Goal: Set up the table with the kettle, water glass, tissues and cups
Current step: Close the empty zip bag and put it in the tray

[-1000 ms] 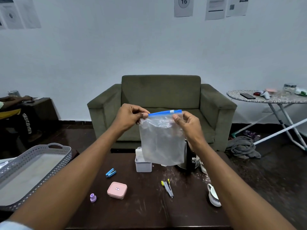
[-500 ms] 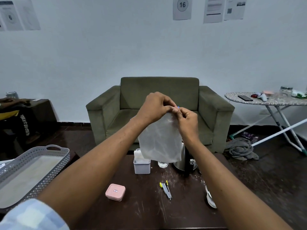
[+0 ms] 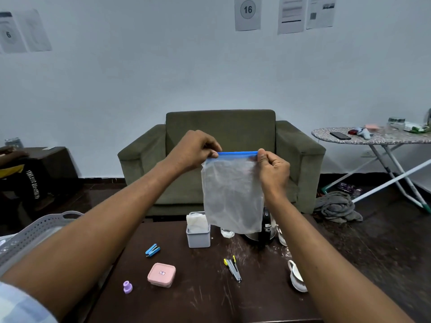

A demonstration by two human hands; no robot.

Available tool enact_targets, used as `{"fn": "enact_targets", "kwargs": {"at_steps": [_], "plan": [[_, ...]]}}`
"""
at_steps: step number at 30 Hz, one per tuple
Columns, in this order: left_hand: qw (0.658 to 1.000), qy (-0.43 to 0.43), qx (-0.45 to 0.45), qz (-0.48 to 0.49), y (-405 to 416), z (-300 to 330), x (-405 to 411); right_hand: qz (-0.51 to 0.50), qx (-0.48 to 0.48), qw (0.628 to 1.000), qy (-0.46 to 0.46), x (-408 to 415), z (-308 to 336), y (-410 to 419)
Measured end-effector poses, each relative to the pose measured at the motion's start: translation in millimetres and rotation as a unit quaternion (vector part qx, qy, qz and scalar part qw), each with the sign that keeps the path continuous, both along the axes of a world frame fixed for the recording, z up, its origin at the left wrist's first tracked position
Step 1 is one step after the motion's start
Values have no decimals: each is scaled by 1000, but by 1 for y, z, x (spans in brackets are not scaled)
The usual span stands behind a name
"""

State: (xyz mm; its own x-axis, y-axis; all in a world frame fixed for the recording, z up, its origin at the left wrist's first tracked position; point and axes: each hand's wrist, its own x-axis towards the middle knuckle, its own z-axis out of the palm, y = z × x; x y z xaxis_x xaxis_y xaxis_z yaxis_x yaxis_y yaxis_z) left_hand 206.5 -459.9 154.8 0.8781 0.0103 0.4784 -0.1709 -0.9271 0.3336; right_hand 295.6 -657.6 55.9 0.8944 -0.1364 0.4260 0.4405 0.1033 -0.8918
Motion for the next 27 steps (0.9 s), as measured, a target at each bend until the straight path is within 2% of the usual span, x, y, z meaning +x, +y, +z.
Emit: {"fn": "enact_targets", "kwargs": {"at_steps": [4,6,8,10,12,13,14,16,18,19,21,23,25,27], "plan": [[1000,9,-20,-3,11,0,-1,40,43,998,8,4,0,4],[997,-6,-73,-10,11,-1,-3,56,63,996,9,5,-1,5],[986,-17,-165,4,10,-10,-7,66,79,995,18,4,-2,6],[949,48,-311,15,8,-29,-13,75,117,990,39,1,1,7],[882,127,-454,-2,9,-54,-17,89,151,982,66,-1,8,7],[861,138,-490,-8,9,-66,-17,86,145,983,76,-2,12,6],[856,124,-503,-6,8,-76,-16,70,111,988,81,-2,15,4],[856,74,-512,-1,5,-89,-16,-7,-25,998,61,-3,24,0],[852,46,-521,-12,1,-92,-12,-73,-166,983,-31,-9,42,-1],[850,38,-524,-18,-2,-91,-10,-66,-209,972,-88,-12,54,1],[853,21,-521,-32,-7,-88,-7,27,-281,948,-146,-16,81,15],[860,11,-508,-47,-11,-86,-6,119,-382,908,-126,-15,102,30],[870,-3,-488,-66,-15,-86,-6,160,-482,856,-98,-8,115,40],[877,-25,-474,-74,-15,-86,-8,180,-527,824,-106,0,122,45]]}}
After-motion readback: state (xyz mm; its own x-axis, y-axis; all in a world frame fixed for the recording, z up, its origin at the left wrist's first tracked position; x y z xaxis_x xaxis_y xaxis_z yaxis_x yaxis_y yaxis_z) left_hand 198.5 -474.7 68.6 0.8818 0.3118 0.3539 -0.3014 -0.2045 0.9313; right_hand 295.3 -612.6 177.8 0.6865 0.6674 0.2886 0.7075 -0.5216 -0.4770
